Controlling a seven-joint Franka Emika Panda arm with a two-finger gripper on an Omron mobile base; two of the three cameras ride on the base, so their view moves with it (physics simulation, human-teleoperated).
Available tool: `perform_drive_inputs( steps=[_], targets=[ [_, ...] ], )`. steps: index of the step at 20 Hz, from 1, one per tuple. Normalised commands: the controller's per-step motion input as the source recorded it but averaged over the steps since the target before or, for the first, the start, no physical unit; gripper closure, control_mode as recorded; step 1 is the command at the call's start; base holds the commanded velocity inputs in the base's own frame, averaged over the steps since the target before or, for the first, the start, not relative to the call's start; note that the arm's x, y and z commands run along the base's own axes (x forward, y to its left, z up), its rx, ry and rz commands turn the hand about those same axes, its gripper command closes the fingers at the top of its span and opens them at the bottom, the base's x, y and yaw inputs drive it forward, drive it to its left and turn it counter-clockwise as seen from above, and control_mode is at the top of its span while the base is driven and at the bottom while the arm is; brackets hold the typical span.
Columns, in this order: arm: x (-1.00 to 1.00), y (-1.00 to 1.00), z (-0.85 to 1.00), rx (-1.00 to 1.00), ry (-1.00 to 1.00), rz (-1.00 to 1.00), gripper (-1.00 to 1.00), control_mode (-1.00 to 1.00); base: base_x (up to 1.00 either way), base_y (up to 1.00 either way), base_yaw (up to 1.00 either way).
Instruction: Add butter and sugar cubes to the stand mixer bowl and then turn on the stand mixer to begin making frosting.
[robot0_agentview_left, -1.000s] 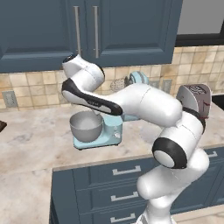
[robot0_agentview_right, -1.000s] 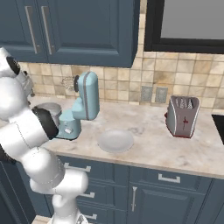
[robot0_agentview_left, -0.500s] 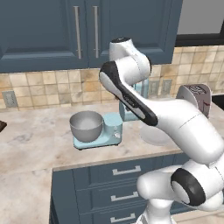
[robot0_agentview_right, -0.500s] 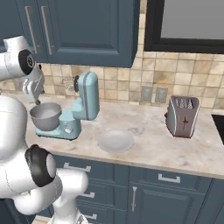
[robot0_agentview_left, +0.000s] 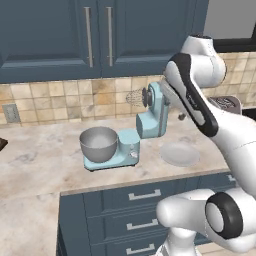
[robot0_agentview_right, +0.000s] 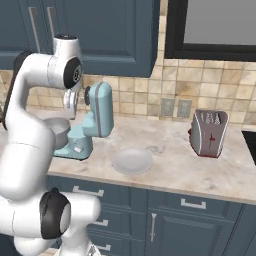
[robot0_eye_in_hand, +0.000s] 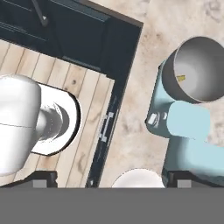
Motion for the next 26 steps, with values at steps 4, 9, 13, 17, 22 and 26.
perform_drive_inputs(
  steps=[4, 9, 13, 17, 22, 26],
  targets=[
    [0.03, -0.89, 0.00, 0.26, 0.01, 0.00, -1.00, -1.00, 0.00, 0.00, 0.00],
    [0.16, -0.73, -0.02, 0.28, 0.03, 0.00, -1.00, -1.00, 0.00, 0.00, 0.00],
    [0.52, -0.22, -0.17, 0.23, 0.03, 0.00, -1.00, -1.00, 0.00, 0.00, 0.00],
    [0.56, -0.01, -0.30, 0.20, 0.00, -0.04, -1.00, -1.00, 0.00, 0.00, 0.00],
    [0.40, 0.00, -0.27, 0.18, 0.00, -0.07, -1.00, -1.00, 0.00, 0.00, 0.00],
    [0.21, 0.00, -0.14, 0.16, -0.01, -0.09, -1.00, -1.00, 0.00, 0.00, 0.00]
  ],
)
